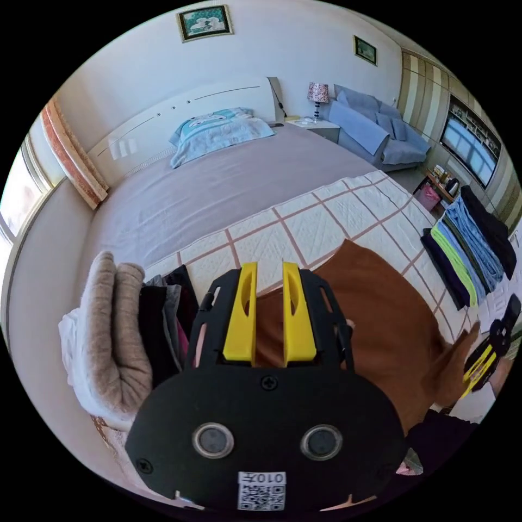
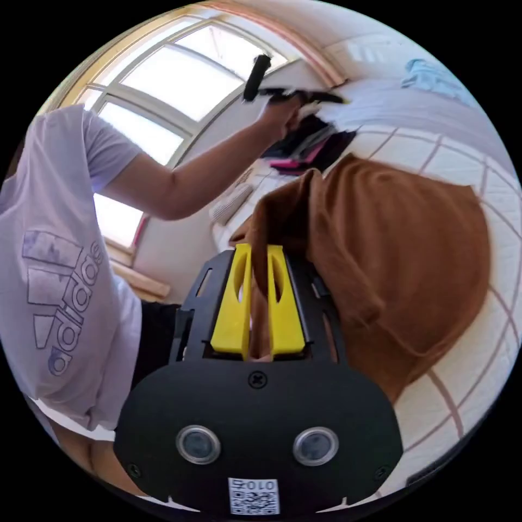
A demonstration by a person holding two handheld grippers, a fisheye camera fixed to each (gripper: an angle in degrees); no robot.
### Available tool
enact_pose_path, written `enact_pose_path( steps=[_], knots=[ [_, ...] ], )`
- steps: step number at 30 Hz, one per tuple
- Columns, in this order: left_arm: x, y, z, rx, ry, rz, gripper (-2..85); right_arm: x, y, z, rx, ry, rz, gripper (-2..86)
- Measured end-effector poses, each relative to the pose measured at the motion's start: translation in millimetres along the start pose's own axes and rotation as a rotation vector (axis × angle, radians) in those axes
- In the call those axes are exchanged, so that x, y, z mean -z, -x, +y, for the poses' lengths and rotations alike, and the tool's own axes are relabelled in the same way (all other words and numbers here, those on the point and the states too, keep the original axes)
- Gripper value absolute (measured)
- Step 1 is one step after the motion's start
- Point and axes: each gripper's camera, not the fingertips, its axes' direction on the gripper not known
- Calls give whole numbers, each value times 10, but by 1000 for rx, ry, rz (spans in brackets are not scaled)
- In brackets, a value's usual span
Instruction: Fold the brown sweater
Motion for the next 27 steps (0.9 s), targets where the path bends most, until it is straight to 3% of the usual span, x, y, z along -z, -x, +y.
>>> enact_pose_path(
  steps=[2, 4, 9, 12, 16, 21, 27],
  knots=[
    [-247, -152, -199, -42, 5, 70, 98, -310, 199, 94, 17, 44, -123, 111],
    [-571, -297, -347, -80, 45, 136, 106, -262, 364, 225, 19, -39, -41, 126],
    [-1621, -826, -632, -224, 180, 231, 123, 154, 43, 732, -284, -57, 446, 141],
    [-2250, -896, -714, -107, 284, 368, 124, 143, -95, 950, -331, 32, 673, 155],
    [-2859, -888, -780, 58, 349, 507, 102, -184, -93, 1006, -238, 172, 770, 152],
    [-3352, -1276, -786, -76, 507, 531, 29, -486, -100, 956, -172, 230, 839, 69],
    [-3293, -1342, -881, -57, 396, 579, 4, 398, -160, 1400, -479, -27, 845, 57]
  ],
)
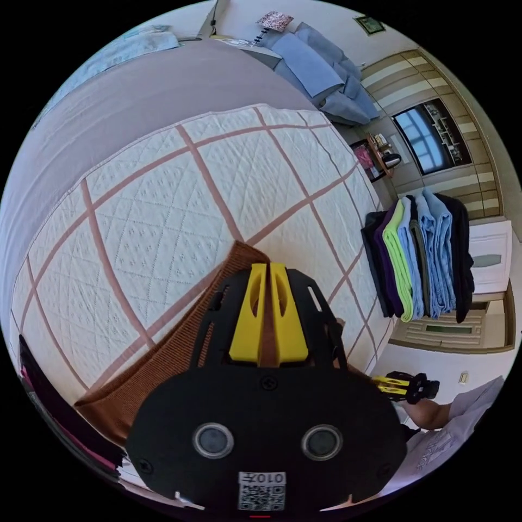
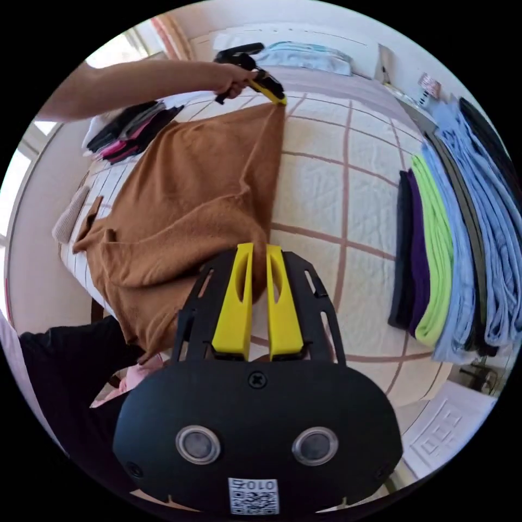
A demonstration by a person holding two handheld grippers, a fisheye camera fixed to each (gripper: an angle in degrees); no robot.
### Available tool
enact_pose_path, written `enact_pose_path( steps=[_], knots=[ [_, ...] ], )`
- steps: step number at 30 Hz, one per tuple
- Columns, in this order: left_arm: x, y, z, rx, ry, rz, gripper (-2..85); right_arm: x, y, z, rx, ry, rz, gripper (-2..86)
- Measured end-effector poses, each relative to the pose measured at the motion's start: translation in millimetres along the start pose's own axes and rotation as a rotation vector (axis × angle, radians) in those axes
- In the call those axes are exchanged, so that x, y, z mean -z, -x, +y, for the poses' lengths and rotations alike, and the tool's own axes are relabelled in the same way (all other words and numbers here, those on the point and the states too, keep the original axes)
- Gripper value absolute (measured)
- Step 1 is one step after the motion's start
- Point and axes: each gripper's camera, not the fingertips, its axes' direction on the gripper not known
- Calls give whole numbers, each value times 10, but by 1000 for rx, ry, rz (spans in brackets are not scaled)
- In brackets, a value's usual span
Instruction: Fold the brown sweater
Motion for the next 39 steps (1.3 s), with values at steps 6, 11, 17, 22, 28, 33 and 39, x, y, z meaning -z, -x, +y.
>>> enact_pose_path(
  steps=[6, 11, 17, 22, 28, 33, 39],
  knots=[
    [-375, -19, -296, -21, 1, -4, 11, -334, -598, 327, -228, 91, -129, 53],
    [-544, 168, -282, -25, 26, 111, 50, -432, -687, 431, -256, 72, -171, 52],
    [675, -200, 788, -233, -259, -9, 83, -86, -770, 667, -298, -10, -128, 68],
    [1210, -358, 2527, -152, -331, -131, 103, 341, -568, 867, -334, -89, -15, 68],
    [926, -467, 4354, -105, -86, -134, 114, 432, 110, 742, -134, -4, -68, 68],
    [611, -620, 4436, -280, 85, -192, 106, 423, 474, 647, -13, 28, -32, 77],
    [-14, -514, 3817, -447, 307, 44, 48, 240, 598, 467, 130, 160, 137, 115]
  ],
)
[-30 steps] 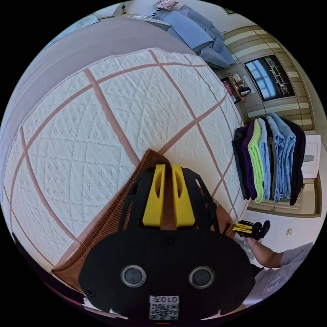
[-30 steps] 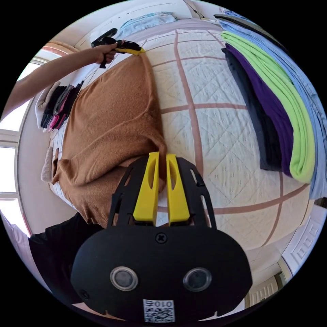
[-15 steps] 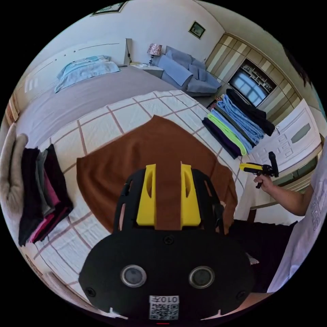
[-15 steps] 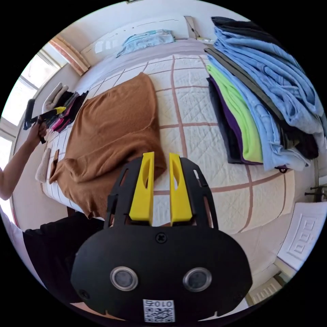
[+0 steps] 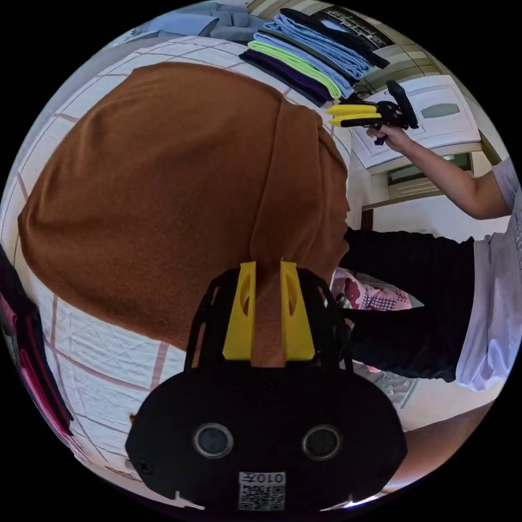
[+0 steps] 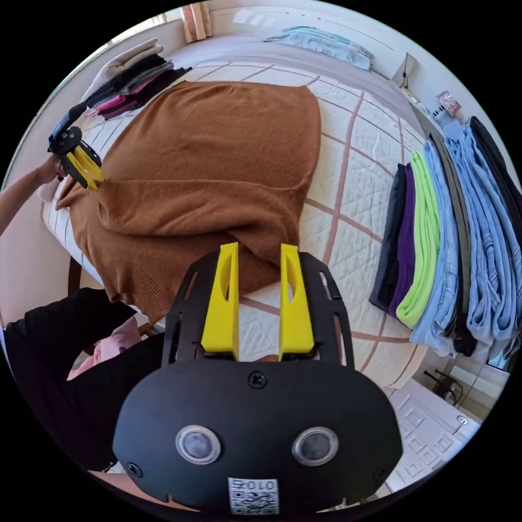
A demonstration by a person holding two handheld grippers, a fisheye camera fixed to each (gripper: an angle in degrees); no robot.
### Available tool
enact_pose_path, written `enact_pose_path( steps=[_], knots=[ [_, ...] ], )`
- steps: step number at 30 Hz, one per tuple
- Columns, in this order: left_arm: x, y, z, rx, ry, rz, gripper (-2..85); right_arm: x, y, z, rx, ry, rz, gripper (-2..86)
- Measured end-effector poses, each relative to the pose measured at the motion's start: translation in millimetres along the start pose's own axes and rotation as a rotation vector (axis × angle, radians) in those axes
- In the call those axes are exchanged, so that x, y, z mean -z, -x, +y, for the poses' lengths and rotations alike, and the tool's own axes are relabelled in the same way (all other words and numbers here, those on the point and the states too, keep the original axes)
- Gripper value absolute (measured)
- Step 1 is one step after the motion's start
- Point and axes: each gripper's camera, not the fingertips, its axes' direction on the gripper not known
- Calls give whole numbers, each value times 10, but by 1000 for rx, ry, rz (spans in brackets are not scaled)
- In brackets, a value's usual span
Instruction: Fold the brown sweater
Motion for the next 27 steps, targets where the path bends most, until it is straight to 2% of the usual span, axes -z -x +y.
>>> enact_pose_path(
  steps=[2, 4, 6, 8, 11, 15, 17, 20, 25, 27],
  knots=[
    [-174, 79, -127, -17, 108, 42, 26, -34, 17, -7, -30, 42, -15, 117],
    [-94, 100, -225, -20, 130, 66, 16, -13, 61, 44, -101, 37, -41, 113],
    [149, 130, -342, -4, 91, 105, 10, -33, 193, 125, -215, 34, -54, 116],
    [577, 214, -547, 14, -4, 273, 6, -119, 342, 134, -264, 41, -34, 120],
    [1183, 305, -856, -3, -165, 428, 4, -296, 511, 26, -284, 63, 57, 115],
    [1923, 355, -1334, -100, -238, 482, 3, -219, 446, 57, -317, 45, 127, 52],
    [2343, 426, -1656, -133, -199, 431, 3, -123, 365, 251, -332, 19, 147, 47],
    [2518, 696, -2037, -102, -81, 436, 3, -148, 184, 639, -341, 59, 96, 37],
    [2116, 1378, -2523, 40, 81, 545, 4, -363, 114, 1021, -264, 90, 29, 35],
    [1887, 1611, -2632, 99, 119, 611, 4, -382, 145, 1146, -259, 26, 27, 35]
  ],
)
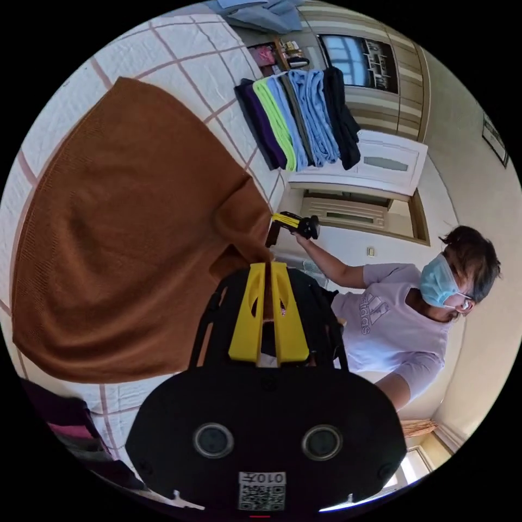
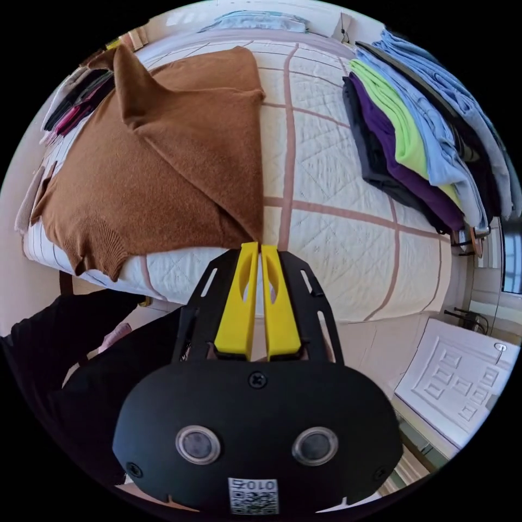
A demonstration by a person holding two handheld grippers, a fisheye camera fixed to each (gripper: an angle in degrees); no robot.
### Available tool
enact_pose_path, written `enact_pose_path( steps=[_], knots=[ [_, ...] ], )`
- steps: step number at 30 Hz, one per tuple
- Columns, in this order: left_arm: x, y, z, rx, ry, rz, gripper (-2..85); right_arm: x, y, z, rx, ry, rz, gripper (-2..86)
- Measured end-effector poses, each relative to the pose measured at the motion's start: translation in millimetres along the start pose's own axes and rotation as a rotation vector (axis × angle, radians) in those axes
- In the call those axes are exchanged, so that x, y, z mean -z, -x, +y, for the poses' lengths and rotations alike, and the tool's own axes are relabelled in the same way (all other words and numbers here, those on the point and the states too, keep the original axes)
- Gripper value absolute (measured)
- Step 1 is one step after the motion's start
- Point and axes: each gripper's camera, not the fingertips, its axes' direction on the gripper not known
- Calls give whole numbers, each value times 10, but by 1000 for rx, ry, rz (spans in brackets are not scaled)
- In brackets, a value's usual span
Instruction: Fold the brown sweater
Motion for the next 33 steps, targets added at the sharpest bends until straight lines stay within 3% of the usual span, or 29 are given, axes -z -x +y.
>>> enact_pose_path(
  steps=[6, 12, 15, 17, 18, 20, 26, 29, 33],
  knots=[
    [-84, 495, -120, 136, 118, 92, 5, 22, -9, 60, -15, -16, -39, 31],
    [77, -270, 22, -184, 204, 127, 8, 33, 25, 1, 56, 6, -39, 19],
    [253, -286, 66, -74, 266, -30, 17, 23, 48, -37, 70, 22, -31, 16],
    [470, 50, 60, 199, 290, -328, 30, 16, 81, -81, 91, 36, -16, 16],
    [538, 80, 71, 227, 283, -432, 33, 19, 94, -109, 98, 45, -8, 16],
    [737, 101, 210, 286, 193, -665, 48, 37, 96, -129, 101, 52, -7, 16],
    [514, -333, 1061, 291, -75, -721, 74, 463, 84, -209, 99, -69, 38, 21],
    [244, -453, 1656, 401, -217, -701, 82, 815, 145, -503, 195, -247, 105, 34],
    [-2, -377, 2134, 491, -342, -570, 85, 824, 54, -1151, 349, -288, 104, 34]
  ],
)
